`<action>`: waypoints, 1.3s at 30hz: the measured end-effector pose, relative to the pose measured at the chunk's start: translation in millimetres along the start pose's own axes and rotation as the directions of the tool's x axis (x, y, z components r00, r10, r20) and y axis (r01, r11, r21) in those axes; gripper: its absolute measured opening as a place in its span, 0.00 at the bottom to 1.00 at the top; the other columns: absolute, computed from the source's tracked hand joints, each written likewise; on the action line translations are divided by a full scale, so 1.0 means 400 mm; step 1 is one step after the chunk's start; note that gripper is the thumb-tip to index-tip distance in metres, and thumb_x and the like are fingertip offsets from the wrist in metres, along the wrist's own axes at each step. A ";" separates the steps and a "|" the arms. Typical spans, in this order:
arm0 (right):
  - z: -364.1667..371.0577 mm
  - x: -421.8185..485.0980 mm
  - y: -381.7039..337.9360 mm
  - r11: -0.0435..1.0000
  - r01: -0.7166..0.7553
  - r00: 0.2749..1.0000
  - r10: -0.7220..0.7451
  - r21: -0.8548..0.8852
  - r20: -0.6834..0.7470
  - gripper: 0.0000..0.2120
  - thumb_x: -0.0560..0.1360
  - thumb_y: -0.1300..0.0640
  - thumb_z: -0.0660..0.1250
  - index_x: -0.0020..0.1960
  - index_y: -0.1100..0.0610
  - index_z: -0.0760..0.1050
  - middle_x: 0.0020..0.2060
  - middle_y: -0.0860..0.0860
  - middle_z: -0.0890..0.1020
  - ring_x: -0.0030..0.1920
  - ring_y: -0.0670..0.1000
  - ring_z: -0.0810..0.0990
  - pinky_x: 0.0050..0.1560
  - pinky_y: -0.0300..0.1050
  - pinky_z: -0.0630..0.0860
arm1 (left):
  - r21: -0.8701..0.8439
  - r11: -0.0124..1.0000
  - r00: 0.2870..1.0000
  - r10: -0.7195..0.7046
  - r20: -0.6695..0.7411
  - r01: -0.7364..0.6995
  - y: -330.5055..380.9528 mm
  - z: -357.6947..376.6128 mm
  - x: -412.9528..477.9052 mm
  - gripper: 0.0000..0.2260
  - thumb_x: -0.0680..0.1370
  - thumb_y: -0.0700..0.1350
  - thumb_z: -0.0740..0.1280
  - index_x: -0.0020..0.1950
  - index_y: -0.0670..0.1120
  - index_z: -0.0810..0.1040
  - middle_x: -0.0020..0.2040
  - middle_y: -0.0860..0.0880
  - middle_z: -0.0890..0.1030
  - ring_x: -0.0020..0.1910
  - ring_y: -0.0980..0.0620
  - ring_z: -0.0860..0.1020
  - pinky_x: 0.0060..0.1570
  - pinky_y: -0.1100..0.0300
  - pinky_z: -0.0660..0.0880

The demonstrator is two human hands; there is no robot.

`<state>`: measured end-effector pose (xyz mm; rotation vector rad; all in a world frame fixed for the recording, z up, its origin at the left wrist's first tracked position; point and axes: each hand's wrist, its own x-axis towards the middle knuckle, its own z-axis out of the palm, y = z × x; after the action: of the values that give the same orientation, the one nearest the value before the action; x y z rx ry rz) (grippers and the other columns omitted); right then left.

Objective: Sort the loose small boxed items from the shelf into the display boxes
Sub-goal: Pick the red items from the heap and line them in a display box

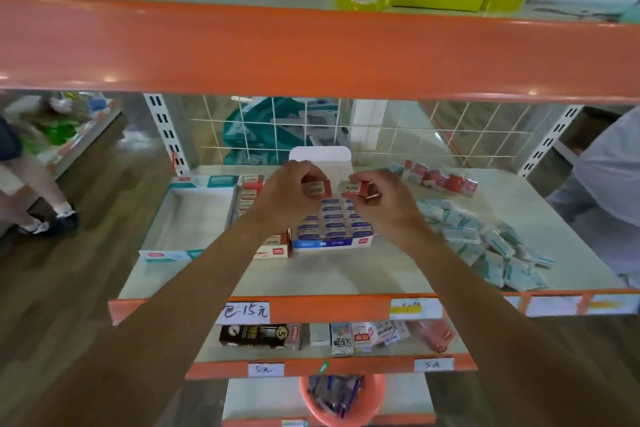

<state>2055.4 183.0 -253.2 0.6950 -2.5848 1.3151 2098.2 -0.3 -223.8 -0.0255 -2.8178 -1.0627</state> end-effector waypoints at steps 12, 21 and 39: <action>0.135 0.059 -0.123 0.976 0.070 0.995 -0.054 -0.204 0.083 0.09 0.71 0.54 0.74 0.49 0.55 0.78 0.45 0.45 0.81 0.42 0.39 0.75 0.44 0.29 0.71 | 0.159 0.985 0.997 -0.070 0.023 0.065 -0.163 -0.129 0.009 0.11 0.72 0.47 0.74 0.53 0.48 0.80 0.51 0.49 0.83 0.48 0.49 0.81 0.50 0.51 0.80; 0.208 0.106 -0.181 0.928 0.064 0.978 0.015 -0.368 0.206 0.09 0.74 0.53 0.71 0.51 0.56 0.78 0.51 0.51 0.83 0.49 0.51 0.80 0.49 0.44 0.78 | 0.319 0.948 1.000 -0.014 0.000 0.013 -0.223 -0.166 0.024 0.10 0.75 0.45 0.69 0.56 0.49 0.82 0.51 0.49 0.82 0.44 0.49 0.79 0.43 0.57 0.79; 0.278 0.165 -0.166 0.751 0.142 0.967 0.034 -0.645 0.252 0.08 0.73 0.51 0.72 0.51 0.52 0.82 0.48 0.52 0.79 0.45 0.51 0.77 0.44 0.43 0.75 | 0.340 0.938 0.998 0.059 0.006 -0.058 -0.281 -0.162 0.056 0.06 0.76 0.44 0.69 0.51 0.45 0.83 0.44 0.50 0.80 0.40 0.52 0.77 0.39 0.62 0.76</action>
<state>2036.1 39.2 -249.6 0.8096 -2.9027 0.2198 2076.4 -128.1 -246.6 -0.0719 -2.9337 -0.5492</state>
